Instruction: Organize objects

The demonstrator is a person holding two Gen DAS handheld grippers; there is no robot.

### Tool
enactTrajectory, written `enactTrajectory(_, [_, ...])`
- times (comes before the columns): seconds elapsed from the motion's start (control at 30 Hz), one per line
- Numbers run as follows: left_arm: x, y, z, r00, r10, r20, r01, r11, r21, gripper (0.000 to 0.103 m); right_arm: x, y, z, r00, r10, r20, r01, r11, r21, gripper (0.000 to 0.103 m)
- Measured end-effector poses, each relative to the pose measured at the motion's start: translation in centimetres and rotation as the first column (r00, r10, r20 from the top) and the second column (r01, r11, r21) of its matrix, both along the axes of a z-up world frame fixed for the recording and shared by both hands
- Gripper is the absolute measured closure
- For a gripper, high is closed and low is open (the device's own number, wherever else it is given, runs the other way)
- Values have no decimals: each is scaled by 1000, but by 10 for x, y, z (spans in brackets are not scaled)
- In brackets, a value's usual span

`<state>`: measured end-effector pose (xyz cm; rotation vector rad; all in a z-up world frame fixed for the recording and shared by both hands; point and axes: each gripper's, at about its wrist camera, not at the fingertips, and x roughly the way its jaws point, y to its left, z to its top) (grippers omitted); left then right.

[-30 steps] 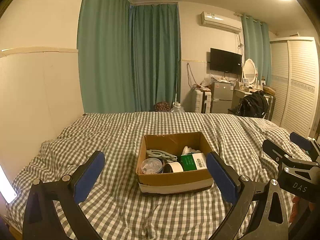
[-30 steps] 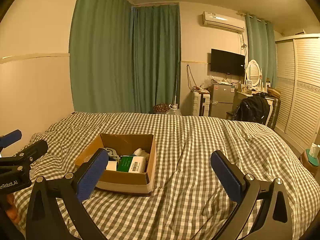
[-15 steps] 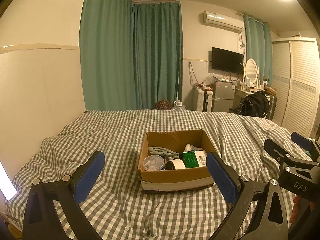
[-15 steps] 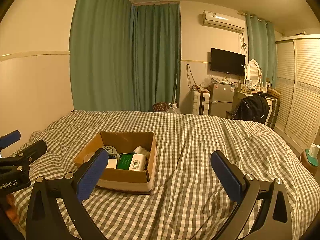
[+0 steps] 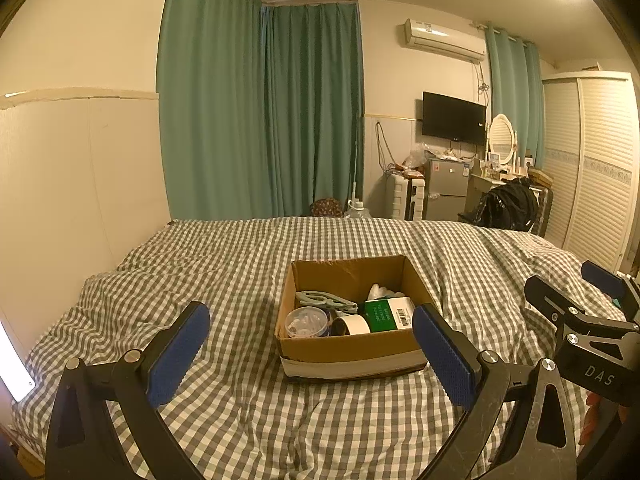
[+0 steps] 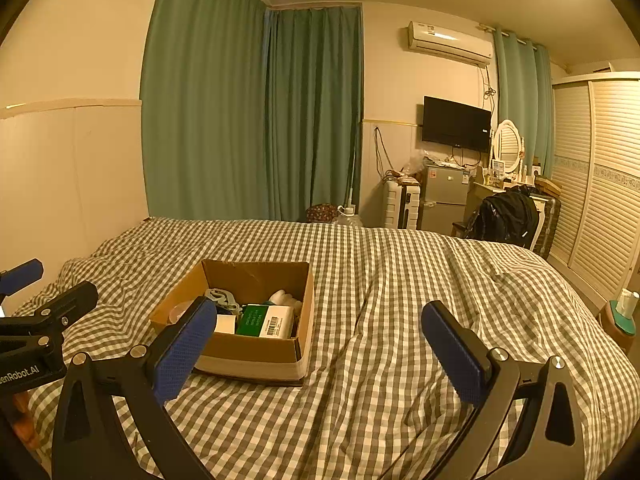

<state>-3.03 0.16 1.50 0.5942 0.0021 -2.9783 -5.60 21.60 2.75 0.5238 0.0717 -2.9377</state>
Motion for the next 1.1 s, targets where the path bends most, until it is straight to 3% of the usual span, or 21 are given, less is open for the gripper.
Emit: enactTrajectory(1.1, [6, 3, -4, 1000, 15, 2, -15, 1000, -23, 0, 2, 0, -3, 1000, -5, 13, 5, 1000, -17, 0])
